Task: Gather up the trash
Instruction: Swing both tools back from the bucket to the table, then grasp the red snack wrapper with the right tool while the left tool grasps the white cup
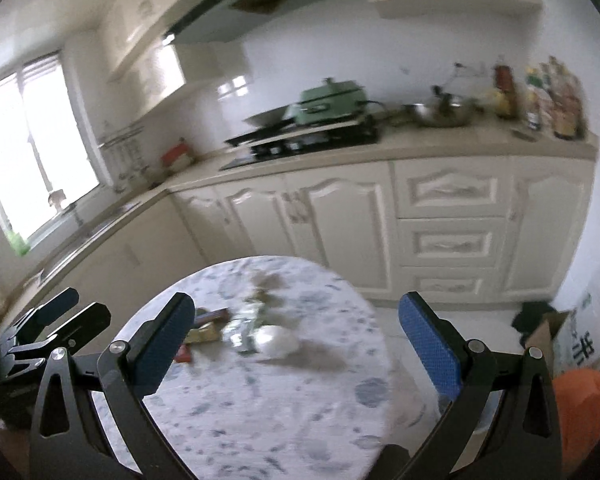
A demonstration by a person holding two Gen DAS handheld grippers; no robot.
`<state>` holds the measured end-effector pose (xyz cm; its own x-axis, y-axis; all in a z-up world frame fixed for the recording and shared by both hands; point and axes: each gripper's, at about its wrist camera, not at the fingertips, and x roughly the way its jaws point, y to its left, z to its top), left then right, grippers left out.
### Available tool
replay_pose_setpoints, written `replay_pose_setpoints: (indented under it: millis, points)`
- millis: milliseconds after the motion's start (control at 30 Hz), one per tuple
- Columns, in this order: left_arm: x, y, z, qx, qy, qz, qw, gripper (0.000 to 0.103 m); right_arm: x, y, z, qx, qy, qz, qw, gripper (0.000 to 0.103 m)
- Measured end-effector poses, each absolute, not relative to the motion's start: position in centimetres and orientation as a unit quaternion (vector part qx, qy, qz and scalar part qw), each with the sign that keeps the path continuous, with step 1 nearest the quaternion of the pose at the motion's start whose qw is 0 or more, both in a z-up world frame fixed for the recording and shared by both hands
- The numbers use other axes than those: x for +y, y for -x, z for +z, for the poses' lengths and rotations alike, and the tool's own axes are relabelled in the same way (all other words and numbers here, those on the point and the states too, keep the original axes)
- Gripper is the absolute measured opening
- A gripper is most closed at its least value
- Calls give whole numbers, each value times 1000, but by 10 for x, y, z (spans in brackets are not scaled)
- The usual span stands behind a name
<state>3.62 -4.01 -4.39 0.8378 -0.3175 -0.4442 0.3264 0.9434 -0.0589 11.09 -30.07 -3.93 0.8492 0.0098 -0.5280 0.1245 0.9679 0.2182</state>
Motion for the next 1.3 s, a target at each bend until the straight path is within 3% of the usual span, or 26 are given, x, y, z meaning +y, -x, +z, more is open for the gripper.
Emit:
replay_pose_setpoints:
  millis: [433, 733, 933, 1133, 1233, 1300]
  points:
    - [5, -7, -60, 246, 7, -107, 963, 102, -233, -136, -55, 302, -74, 34, 950, 103]
    - [35, -49, -70, 278, 21, -78, 957, 102, -196, -166, -77, 334, -50, 76, 938, 103]
    - [58, -88, -93, 309, 22, -59, 949, 102, -164, -205, -124, 388, -31, 112, 914, 103]
    - [71, -120, -117, 333, 23, -36, 942, 102, -131, -242, -174, 430, -8, 137, 893, 93]
    - [75, -137, -125, 346, 20, -28, 937, 102, -119, -260, -196, 447, 6, 143, 883, 85]
    - [75, -148, -132, 352, 16, -26, 936, 102, -114, -271, -211, 460, 13, 146, 876, 74]
